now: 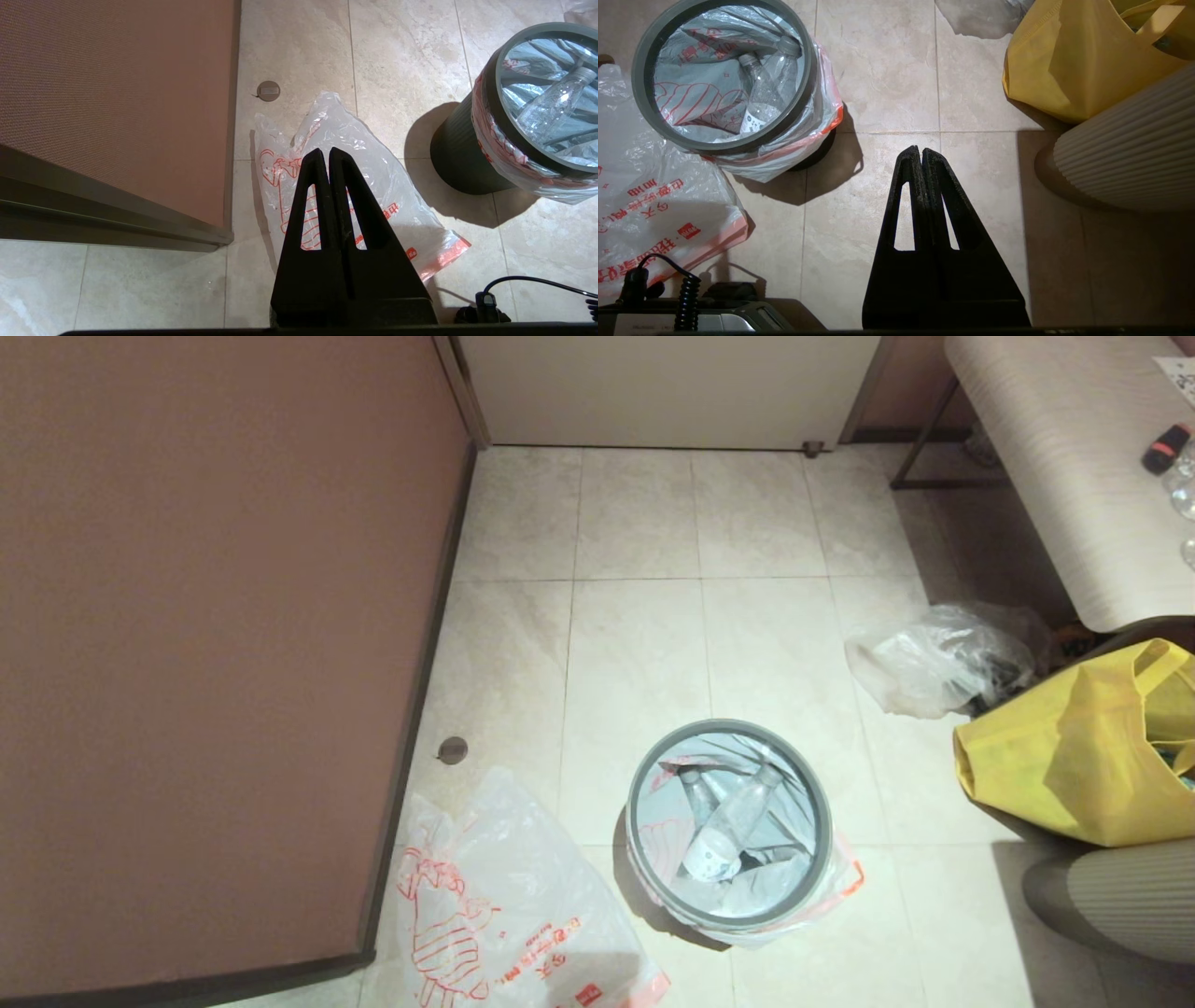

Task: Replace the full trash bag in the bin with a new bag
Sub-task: Place the trash can ring on the floor

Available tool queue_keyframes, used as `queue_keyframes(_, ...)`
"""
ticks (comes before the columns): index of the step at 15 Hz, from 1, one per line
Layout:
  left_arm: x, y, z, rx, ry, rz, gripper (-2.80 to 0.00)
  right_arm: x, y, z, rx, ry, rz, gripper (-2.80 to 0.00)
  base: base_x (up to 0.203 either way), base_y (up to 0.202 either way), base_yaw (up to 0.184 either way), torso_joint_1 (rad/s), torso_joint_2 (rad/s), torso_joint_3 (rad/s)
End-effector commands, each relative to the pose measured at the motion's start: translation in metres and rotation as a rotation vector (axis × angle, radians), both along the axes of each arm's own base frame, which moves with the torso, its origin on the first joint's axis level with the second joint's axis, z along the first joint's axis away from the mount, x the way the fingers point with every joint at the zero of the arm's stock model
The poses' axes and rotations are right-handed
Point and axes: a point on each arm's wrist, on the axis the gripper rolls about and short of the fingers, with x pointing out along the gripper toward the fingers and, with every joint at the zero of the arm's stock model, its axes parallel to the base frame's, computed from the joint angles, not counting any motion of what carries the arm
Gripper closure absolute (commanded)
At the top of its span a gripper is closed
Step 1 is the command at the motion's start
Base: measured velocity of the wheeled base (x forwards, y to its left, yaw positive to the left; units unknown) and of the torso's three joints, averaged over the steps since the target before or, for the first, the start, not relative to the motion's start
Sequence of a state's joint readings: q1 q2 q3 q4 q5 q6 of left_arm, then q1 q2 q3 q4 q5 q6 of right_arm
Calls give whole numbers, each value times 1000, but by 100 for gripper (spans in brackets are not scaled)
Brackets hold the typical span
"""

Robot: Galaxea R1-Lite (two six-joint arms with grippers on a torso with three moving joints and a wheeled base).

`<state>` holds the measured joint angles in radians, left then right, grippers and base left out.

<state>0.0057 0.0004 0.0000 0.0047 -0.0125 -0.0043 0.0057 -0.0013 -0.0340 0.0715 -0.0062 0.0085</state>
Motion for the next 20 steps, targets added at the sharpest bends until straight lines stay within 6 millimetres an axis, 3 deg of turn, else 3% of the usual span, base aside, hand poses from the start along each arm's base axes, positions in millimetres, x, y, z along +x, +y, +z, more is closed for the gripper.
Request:
queue_keyframes(1,0,0,0,0,-1,1,0,-1,0,3,-1,-9,1,0,0,0,0,0,0,0)
queue_keyframes(6,0,0,0,0,-1,1,0,-8,0,44,0,-13,9,0,0,0,0,0,0,0)
queue_keyframes(10,0,0,0,0,-1,1,0,16,0,95,-11,86,47,0,0,0,0,0,0,0)
queue_keyframes(12,0,0,0,0,-1,1,0,36,1,124,-80,126,79,0,0,0,0,0,0,0)
queue_keyframes(14,0,0,0,0,-1,1,0,57,3,137,-209,181,108,0,0,0,0,0,0,0)
queue_keyframes(17,0,0,0,0,-1,1,0,105,7,144,-257,332,155,0,0,0,0,0,0,0)
queue_keyframes(20,0,0,0,0,-1,1,0,158,20,138,-273,492,233,0,0,0,0,0,0,0)
